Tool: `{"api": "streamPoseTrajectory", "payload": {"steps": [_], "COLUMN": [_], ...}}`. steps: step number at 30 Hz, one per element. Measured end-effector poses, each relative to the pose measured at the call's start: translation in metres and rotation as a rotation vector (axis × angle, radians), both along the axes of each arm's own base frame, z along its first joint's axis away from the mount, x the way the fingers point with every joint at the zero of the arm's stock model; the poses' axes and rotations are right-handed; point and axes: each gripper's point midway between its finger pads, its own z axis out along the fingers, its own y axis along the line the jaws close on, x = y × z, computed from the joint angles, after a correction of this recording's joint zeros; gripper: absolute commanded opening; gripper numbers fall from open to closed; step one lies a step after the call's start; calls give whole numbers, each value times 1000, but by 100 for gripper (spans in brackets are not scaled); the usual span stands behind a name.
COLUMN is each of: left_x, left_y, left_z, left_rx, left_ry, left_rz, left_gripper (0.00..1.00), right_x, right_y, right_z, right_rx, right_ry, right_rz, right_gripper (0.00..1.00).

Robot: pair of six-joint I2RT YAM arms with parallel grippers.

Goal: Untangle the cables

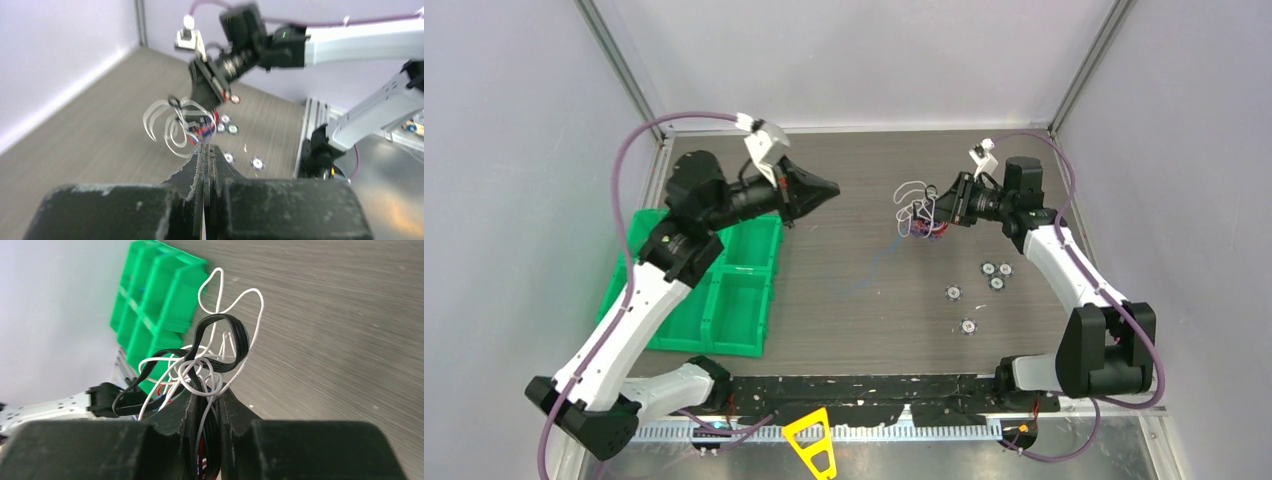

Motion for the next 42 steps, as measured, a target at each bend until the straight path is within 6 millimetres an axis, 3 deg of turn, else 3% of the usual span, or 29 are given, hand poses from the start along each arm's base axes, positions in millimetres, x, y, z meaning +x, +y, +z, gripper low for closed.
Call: {"api": "streamPoseTrajectory", "payload": {"steps": [4,5,7,9,12,17,23,28,38,40,42], "left_x": [-2,-3,-6,-9,-13,-22,-39,-42,-30,-29,-27], "left_y": [22,26,29,26,13,-26,-54,-62,-70,-73,-76], "left_z": [49,56,62,52,20,-54,-106,-120,-133,-136,-137], "left_rx": [-70,-77,-69,-38,9,117,167,165,141,143,143], "left_ry": [-91,-111,-139,-131,-36,220,471,540,517,512,507], "left_rz": [48,57,50,22,-35,-174,-281,-308,-272,-263,-257], "left_gripper": [0,6,45,53,52,50,51,58,61,55,30], "right_x": [2,1,-2,-4,-5,-20,-36,-41,-55,-58,-58], "right_y": [-13,-14,-15,-14,-10,10,35,46,64,67,69], "right_z": [-37,-42,-48,-48,-38,-2,41,60,65,67,69], "right_rx": [-107,-126,-145,-144,-129,-116,-124,-133,-93,-80,-66], "right_ry": [36,40,48,46,12,-118,-287,-346,-295,-282,-275], "right_rz": [-3,5,17,27,38,105,193,217,243,245,244], "right_gripper": [18,16,15,14,14,12,12,13,15,18,26]}}
